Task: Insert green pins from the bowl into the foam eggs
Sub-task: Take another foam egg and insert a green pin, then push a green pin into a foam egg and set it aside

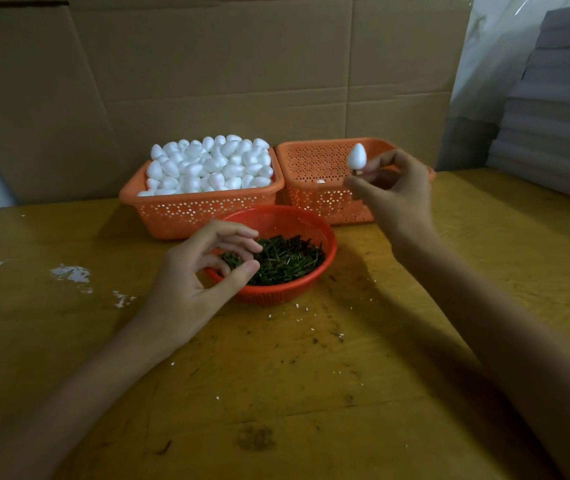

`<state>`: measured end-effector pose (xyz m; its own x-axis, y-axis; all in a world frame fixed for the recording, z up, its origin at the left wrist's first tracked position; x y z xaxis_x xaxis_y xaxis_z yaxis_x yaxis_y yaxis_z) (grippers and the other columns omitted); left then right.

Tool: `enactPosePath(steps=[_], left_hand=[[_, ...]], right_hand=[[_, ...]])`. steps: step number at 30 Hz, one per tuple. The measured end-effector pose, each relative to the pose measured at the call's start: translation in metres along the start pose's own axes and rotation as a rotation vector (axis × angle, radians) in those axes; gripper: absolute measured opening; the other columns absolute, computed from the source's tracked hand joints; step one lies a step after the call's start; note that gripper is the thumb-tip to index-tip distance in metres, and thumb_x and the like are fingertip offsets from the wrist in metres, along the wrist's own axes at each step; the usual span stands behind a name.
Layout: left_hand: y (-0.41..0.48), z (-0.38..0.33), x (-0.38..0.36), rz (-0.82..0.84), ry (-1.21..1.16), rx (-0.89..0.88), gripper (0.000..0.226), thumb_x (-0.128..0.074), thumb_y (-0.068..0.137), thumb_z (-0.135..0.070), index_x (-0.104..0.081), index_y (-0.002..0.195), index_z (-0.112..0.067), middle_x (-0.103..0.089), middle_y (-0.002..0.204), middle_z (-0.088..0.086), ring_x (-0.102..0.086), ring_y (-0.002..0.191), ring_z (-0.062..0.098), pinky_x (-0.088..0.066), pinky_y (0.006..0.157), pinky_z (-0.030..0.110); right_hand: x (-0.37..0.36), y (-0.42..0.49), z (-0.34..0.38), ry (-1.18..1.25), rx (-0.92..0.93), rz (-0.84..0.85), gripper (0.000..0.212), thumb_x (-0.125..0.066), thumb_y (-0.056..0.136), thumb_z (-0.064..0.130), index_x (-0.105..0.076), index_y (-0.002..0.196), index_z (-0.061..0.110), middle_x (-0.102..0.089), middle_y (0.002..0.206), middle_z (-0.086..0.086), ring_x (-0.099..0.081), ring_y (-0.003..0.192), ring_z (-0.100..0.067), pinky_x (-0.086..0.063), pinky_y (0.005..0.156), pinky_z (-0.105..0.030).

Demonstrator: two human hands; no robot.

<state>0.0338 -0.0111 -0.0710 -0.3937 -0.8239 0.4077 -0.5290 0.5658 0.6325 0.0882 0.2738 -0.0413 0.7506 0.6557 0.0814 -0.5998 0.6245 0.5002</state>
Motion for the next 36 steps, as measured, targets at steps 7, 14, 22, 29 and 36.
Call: enactPosePath(steps=[7,14,22,29,36], left_hand=[[-0.001,-0.001,-0.004,0.025,0.055,0.011,0.025,-0.066,0.095,-0.032,-0.07,0.114,-0.018,-0.073,0.109,-0.009,-0.071,0.107,0.017,-0.057,0.077,0.045],[-0.001,0.0,-0.006,0.037,0.098,0.015,0.021,-0.065,0.094,-0.034,-0.075,0.104,-0.017,-0.074,0.103,-0.01,-0.071,0.102,0.017,-0.055,0.074,0.037],[-0.001,-0.004,-0.007,0.049,0.155,-0.012,0.02,-0.063,0.095,-0.034,-0.075,0.102,-0.02,-0.074,0.101,-0.012,-0.07,0.103,0.014,-0.052,0.077,0.025],[-0.001,-0.005,-0.007,0.056,0.173,-0.023,0.019,-0.064,0.096,-0.032,-0.076,0.1,-0.019,-0.073,0.1,-0.012,-0.07,0.102,0.014,-0.052,0.077,0.027],[-0.001,-0.008,-0.008,0.064,0.186,-0.033,0.019,-0.064,0.096,-0.032,-0.076,0.098,-0.018,-0.073,0.099,-0.011,-0.07,0.102,0.014,-0.051,0.078,0.027]], right_hand=[[0.019,0.008,-0.019,-0.026,-0.119,-0.088,0.017,-0.083,0.086,0.015,-0.069,0.092,0.008,-0.076,0.089,-0.009,-0.075,0.081,-0.02,-0.061,0.076,-0.029],[0.022,0.008,-0.018,-0.078,-0.127,-0.11,0.014,-0.083,0.086,0.019,-0.076,0.098,0.016,-0.078,0.095,0.0,-0.075,0.09,-0.015,-0.063,0.085,-0.036],[0.007,0.002,0.008,-0.164,0.065,-0.041,0.028,-0.076,0.093,0.016,-0.07,0.121,0.018,-0.077,0.106,0.005,-0.074,0.097,-0.003,-0.063,0.084,-0.03],[-0.014,-0.009,0.028,-0.299,0.236,0.055,0.021,-0.074,0.091,0.007,-0.068,0.107,0.018,-0.075,0.097,0.009,-0.072,0.089,-0.004,-0.064,0.08,-0.037],[-0.041,-0.016,-0.008,-0.704,0.086,0.762,0.017,-0.083,0.086,0.024,-0.075,0.101,0.024,-0.074,0.104,0.01,-0.069,0.101,-0.007,-0.054,0.104,-0.044]])
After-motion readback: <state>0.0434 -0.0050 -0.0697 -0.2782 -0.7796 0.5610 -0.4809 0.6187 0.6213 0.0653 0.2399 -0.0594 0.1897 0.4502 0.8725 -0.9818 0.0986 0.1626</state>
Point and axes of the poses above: each hand's wrist, its own y-axis towards the middle knuckle, its own x-axis out of the back of the hand, z = x × y, the point moved 9 cm from there along y, towards the middle knuckle
